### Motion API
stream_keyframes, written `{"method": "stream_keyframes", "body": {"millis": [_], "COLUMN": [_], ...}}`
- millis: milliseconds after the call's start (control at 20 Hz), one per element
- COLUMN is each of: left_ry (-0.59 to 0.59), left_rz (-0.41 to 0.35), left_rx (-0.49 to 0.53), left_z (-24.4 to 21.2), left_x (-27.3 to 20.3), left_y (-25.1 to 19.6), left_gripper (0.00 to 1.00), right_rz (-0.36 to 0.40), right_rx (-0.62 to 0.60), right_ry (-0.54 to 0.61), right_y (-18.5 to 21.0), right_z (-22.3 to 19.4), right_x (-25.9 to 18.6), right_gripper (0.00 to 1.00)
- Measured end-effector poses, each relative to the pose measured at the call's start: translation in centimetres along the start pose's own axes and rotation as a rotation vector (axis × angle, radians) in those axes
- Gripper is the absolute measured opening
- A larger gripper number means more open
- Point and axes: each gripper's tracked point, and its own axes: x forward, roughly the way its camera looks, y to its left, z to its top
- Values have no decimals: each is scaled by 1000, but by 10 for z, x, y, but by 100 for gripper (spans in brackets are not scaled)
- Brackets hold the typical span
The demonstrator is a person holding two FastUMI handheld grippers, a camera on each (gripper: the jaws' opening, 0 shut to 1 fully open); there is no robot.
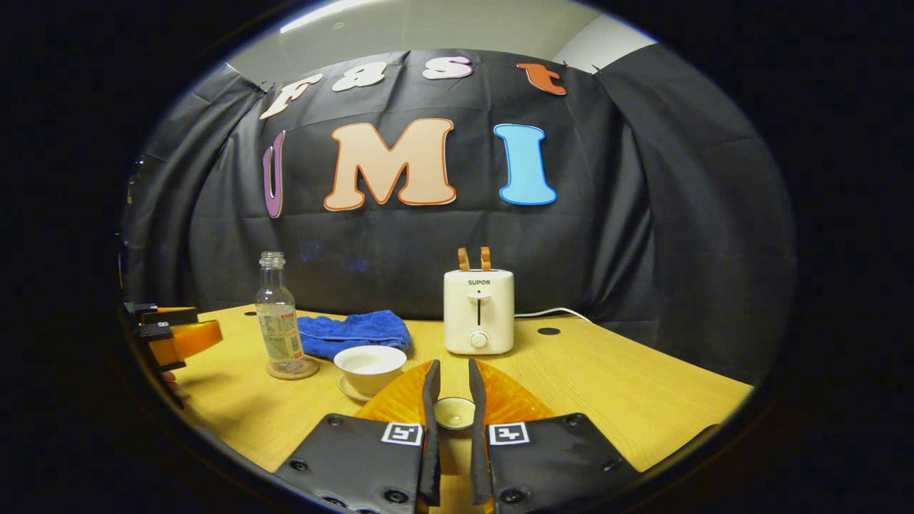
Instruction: Open the teacup lid with one hand, grasp the water bottle and pour water into the teacup with the other hand; after pouring, place the water bottle on the coaster and then close the teacup lid.
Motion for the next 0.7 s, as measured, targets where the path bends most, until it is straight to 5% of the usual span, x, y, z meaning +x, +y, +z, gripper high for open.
{"method": "stream_keyframes", "body": {"millis": [450, 700], "left_ry": [5, 5], "left_rz": [-3, -7], "left_rx": [2, 2], "left_z": [2, 3], "left_x": [-10, -12], "left_y": [6, 6], "left_gripper": [98, 98], "right_rz": [80, 121], "right_rx": [-99, -144], "right_ry": [-24, 71], "right_y": [58, 93], "right_z": [22, 3], "right_x": [78, 107], "right_gripper": [19, 19]}}
